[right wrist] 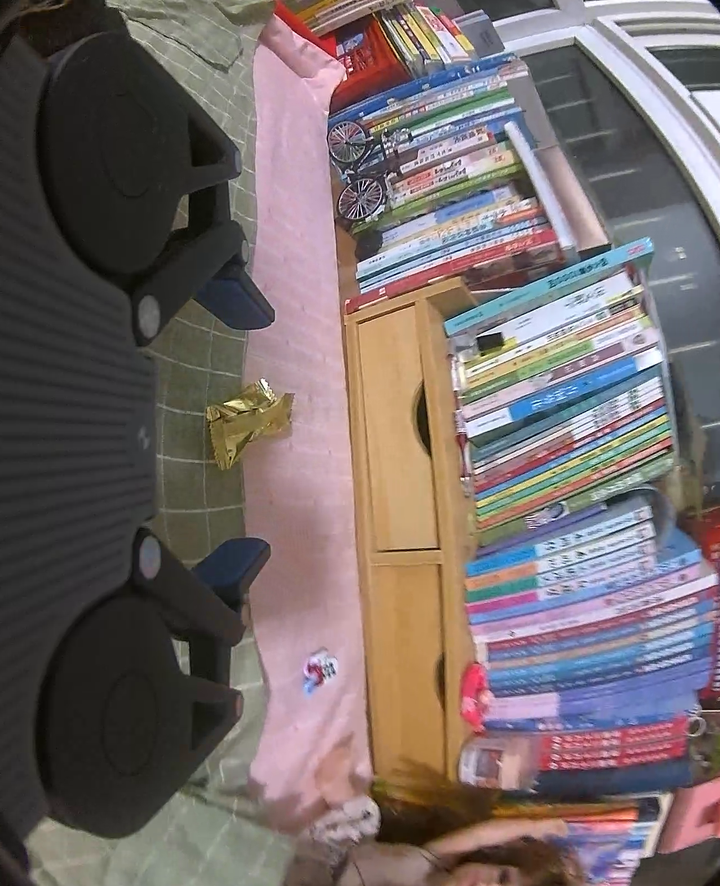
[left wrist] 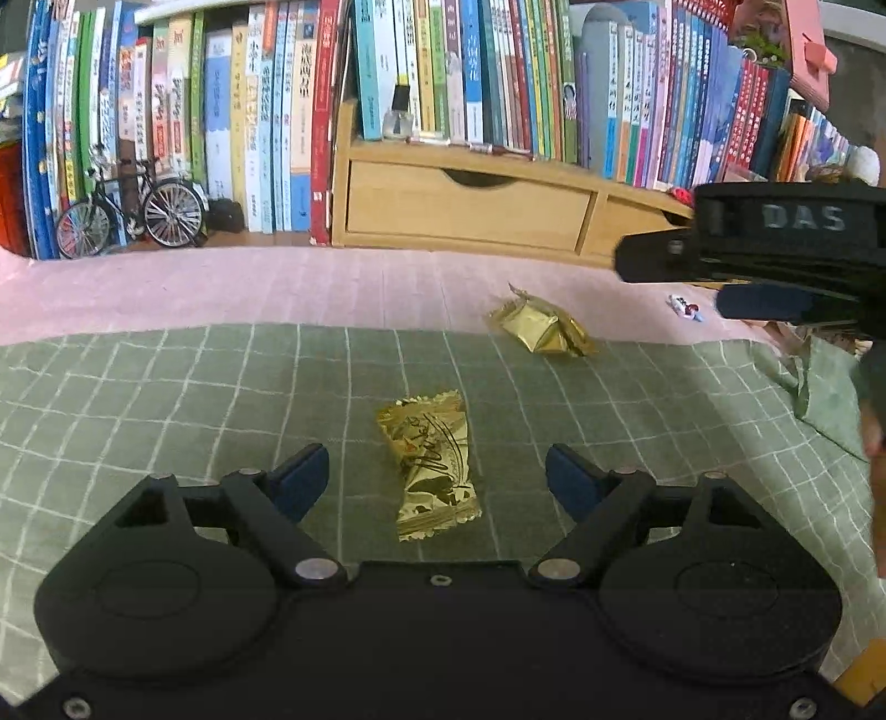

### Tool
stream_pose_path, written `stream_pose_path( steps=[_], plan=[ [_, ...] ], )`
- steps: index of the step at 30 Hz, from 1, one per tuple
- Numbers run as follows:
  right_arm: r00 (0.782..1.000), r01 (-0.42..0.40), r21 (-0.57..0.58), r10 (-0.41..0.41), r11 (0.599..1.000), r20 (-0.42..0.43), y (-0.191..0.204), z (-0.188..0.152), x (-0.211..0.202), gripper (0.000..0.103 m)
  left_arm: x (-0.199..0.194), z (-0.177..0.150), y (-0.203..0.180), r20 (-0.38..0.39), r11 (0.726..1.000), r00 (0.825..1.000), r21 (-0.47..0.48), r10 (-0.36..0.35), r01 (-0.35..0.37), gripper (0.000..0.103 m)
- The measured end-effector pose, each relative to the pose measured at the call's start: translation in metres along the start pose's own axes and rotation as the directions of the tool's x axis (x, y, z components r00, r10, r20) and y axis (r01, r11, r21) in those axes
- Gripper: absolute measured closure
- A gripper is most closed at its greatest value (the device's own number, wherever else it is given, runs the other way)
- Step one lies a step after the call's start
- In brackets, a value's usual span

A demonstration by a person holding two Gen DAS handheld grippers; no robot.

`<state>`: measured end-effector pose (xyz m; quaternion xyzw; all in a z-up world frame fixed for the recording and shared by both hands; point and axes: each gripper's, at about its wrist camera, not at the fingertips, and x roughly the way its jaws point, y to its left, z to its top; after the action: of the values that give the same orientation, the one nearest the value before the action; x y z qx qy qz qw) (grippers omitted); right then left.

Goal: Collect trash
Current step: 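Grasp the gold wrapper bar with the left tool while the right tool grasps the crumpled gold wrapper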

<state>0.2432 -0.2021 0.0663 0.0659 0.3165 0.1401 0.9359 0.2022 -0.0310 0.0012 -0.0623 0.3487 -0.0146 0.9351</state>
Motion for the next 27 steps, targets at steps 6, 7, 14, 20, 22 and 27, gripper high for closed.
stream_pose_path(
  steps=[6, 7, 14, 20, 22, 27],
  plan=[
    [1.000, -0.006, 0.032, 0.007, 0.999, -0.019, -0.002, -0.001, 0.029, 0.014, 0.003, -0.006, 0.000, 0.010, 0.999, 1.000, 0.040, 0.011, -0.011, 0.059],
    [1.000, -0.010, 0.040, 0.011, 0.999, -0.026, -0.002, -0.001, 0.035, 0.014, 0.001, -0.006, 0.001, 0.010, 0.999, 1.000, 0.043, 0.011, -0.012, 0.062],
    [0.998, 0.007, 0.030, -0.005, 1.000, -0.068, 0.007, 0.000, 0.062, 0.014, -0.011, 0.000, 0.013, 0.017, 1.000, 1.000, -0.001, -0.007, 0.007, 0.078],
    [0.994, 0.037, 0.018, -0.035, 0.999, -0.101, 0.014, -0.001, 0.083, 0.014, -0.023, 0.001, 0.019, 0.011, 1.000, 1.000, -0.020, -0.017, 0.017, 0.078],
    [0.992, 0.045, 0.014, -0.043, 0.999, -0.119, 0.016, -0.003, 0.090, 0.014, -0.026, 0.000, 0.021, 0.005, 0.999, 1.000, -0.027, -0.020, 0.020, 0.078],
    [0.991, 0.045, 0.013, -0.043, 0.999, -0.125, 0.016, -0.011, 0.096, 0.037, -0.030, -0.003, 0.026, 0.002, 0.999, 1.000, -0.038, -0.014, 0.014, 0.078]
  ],
)
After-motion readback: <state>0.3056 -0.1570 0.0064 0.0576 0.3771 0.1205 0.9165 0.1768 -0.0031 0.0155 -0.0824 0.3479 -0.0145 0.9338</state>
